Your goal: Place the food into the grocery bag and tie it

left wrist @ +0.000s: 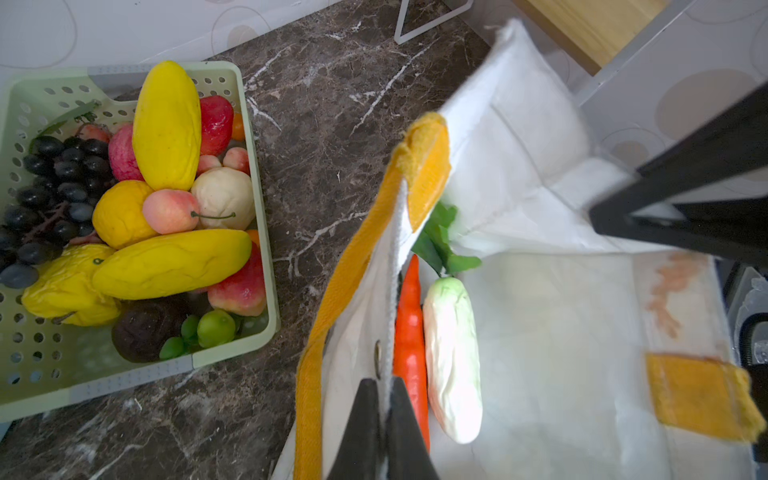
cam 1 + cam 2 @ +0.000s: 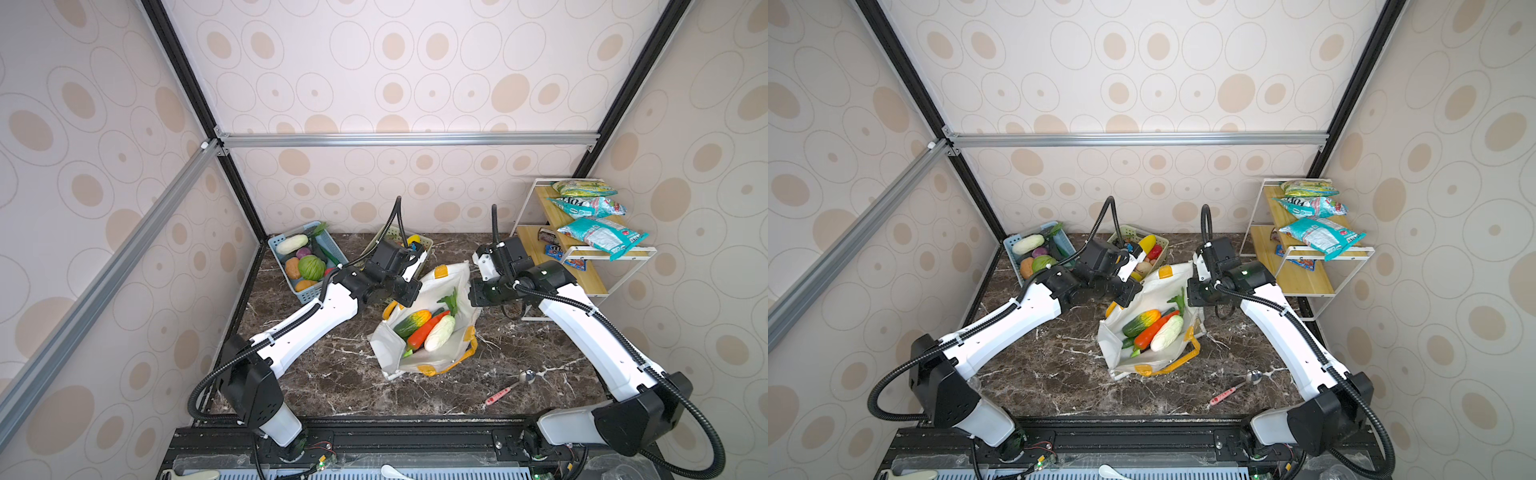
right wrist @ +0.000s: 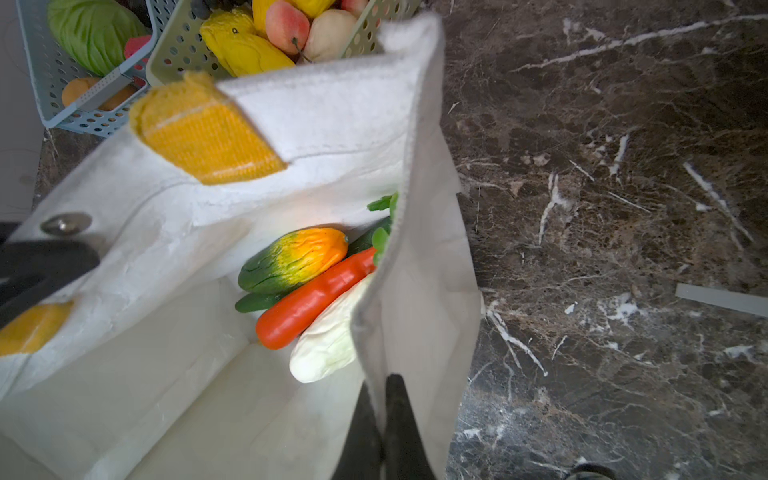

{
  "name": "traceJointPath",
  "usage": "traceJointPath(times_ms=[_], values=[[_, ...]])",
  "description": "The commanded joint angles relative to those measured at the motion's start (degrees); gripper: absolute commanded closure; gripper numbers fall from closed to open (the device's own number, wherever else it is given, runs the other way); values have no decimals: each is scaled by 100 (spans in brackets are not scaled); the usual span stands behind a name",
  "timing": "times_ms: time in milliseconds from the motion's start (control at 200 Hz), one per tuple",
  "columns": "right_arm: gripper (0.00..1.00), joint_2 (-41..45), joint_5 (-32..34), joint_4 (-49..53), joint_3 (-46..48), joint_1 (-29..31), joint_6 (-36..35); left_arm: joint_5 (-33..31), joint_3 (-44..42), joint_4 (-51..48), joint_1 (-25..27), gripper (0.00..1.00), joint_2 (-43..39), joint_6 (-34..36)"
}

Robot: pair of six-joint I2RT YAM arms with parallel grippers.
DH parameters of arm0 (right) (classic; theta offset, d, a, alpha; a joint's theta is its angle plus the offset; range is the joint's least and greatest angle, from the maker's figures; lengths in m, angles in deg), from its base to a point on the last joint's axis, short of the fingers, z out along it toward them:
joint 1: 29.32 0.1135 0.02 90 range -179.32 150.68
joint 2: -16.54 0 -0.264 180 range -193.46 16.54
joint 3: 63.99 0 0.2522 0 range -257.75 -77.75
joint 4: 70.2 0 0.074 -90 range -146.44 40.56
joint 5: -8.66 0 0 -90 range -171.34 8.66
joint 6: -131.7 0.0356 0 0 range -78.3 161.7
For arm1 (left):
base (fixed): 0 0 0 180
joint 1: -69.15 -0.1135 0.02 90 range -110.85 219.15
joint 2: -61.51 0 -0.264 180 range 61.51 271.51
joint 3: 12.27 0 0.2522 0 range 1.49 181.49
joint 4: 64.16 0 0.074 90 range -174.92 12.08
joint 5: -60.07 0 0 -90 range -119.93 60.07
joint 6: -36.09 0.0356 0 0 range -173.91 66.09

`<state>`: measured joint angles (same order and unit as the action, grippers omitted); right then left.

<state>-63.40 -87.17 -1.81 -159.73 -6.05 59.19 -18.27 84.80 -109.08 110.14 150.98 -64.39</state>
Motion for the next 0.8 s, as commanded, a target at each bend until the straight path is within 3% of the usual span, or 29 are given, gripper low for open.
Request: traceJointPath(times_ms=[0,270,445,615,795], values=[[99,-250,-76,-95,-203,36,-97,-149,-148,30,35,100,-303,-201],[93,-891,-204,-209,-577,37,-108,-28,-740,196,43,100,-757,-435],[73,-1172,-229,-56,-936,22,-167,-478,-1089,401,-44,100,-899,-676],[48,-1026,-12,269,-1498,-19,-321,-431,-1279,659,-222,100,-813,-763],[38,-886,471,789,-2391,-348,-522,-360,-1258,863,-317,100,-736,-808]])
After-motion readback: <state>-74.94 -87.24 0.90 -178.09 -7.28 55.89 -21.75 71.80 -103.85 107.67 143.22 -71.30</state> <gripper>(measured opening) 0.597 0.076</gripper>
